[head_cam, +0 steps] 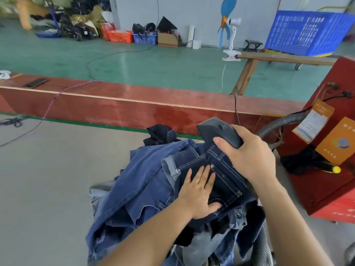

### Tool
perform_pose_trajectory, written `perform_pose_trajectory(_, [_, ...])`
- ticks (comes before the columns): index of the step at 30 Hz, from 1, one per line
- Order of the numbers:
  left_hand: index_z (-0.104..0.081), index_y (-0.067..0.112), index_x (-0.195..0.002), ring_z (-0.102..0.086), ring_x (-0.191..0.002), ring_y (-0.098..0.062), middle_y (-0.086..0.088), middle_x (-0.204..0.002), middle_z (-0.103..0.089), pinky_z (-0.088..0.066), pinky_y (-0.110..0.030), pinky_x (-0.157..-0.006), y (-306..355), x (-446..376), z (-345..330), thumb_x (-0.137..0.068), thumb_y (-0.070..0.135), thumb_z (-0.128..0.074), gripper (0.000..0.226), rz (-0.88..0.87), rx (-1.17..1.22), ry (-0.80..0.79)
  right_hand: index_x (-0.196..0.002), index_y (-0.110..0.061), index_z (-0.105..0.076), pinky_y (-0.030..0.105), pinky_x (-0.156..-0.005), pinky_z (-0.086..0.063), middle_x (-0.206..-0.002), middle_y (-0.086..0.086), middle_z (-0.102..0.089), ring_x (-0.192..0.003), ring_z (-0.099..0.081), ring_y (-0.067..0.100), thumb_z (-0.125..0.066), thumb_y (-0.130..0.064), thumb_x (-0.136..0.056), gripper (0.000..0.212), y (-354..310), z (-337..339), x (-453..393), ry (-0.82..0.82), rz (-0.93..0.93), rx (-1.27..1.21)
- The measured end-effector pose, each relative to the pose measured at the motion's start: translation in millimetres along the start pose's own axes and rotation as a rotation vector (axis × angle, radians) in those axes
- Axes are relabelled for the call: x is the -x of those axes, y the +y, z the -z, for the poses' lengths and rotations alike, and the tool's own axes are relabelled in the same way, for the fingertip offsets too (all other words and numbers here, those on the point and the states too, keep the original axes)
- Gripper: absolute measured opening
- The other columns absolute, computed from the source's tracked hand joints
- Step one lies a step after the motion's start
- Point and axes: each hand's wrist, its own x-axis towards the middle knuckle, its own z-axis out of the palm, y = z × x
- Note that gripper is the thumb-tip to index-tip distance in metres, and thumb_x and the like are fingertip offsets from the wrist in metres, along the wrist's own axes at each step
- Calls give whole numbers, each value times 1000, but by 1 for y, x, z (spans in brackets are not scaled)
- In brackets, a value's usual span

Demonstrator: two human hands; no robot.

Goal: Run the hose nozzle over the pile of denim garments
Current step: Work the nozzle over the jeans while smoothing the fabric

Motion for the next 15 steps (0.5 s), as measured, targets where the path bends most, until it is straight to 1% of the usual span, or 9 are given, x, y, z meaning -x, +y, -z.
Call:
perform_pose_trajectory(2, [10, 11, -153, 18, -147, -26, -11, -159, 20, 10, -53, -117, 5, -10, 3, -95, 62, -30, 87, 31, -25, -44, -125, -37, -56, 29, -65, -43, -86, -16, -61, -79, -58, 15, -60, -58, -83, 46, -1, -1, 0, -13, -3, 20])
perform_pose_trajectory(4, [-5, 10, -155, 7, -149, -26, -12, -162, 7, 3, -55, -118, 5, -15, 13, -96, 61, -33, 83, 28, 75, -20, -126, -36, -55, 29, -66, -43, -87, -15, -61, -80, -58, 16, -60, -58, -84, 47, -2, -2, 1, -34, 2, 34])
perform_pose_trajectory(5, [-22, 9, -153, -5, -149, -25, -13, -162, -8, -3, -55, -118, 2, -13, 18, -97, 58, -34, 75, 12, 220, 59, -125, -37, -55, 30, -65, -44, -87, -14, -63, -81, -59, 16, -59, -58, -83, 47, -3, -2, 1, -47, 2, 37])
perform_pose_trajectory(7, [-58, 11, -132, -34, -141, -19, -9, -147, -46, -17, -51, -118, -13, -1, 19, -101, 40, -40, 47, 10, 497, 417, -123, -39, -56, 30, -66, -45, -87, -14, -65, -81, -62, 18, -59, -60, -83, 46, -5, -2, 2, -70, -3, 34])
perform_pose_trajectory(8, [-64, 14, -126, -41, -137, -16, -4, -140, -54, -19, -47, -118, -25, 6, 16, -100, 32, -42, 39, 59, 501, 596, -122, -40, -56, 31, -67, -46, -85, -14, -65, -80, -63, 18, -58, -60, -82, 44, -5, -2, 1, -83, -8, 28])
perform_pose_trajectory(9, [-60, 17, -130, -37, -139, -14, 2, -143, -51, -14, -44, -119, -38, 13, 9, -98, 32, -45, 38, 155, 453, 708, -120, -42, -56, 31, -68, -48, -82, -15, -65, -76, -64, 18, -58, -61, -82, 43, -6, -3, 1, -98, -13, 22])
perform_pose_trajectory(10, [-50, 21, -139, -24, -145, -12, 7, -151, -40, -8, -42, -118, -52, 20, 1, -97, 39, -48, 46, 273, 433, 717, -119, -42, -56, 30, -67, -49, -78, -15, -64, -72, -64, 18, -58, -61, -82, 41, -7, -3, 1, -117, -15, 19])
perform_pose_trajectory(12, [-21, 26, -153, 6, -149, -12, 14, -160, -9, 2, -49, -117, -73, 30, -15, -89, 64, -48, 80, 480, 520, 483, -116, -43, -56, 28, -63, -47, -76, -16, -63, -66, -63, 14, -58, -61, -82, 38, -11, -4, 2, -169, -7, 33])
perform_pose_trajectory(15, [4, 29, -154, 20, -147, -19, 15, -160, 16, 5, -61, -113, -79, 34, -29, -64, 88, -35, 115, 538, 630, 222, -110, -42, -57, 25, -55, -41, -72, -16, -61, -60, -58, 7, -57, -61, -83, 32, -19, -9, 4, -273, 20, 98])
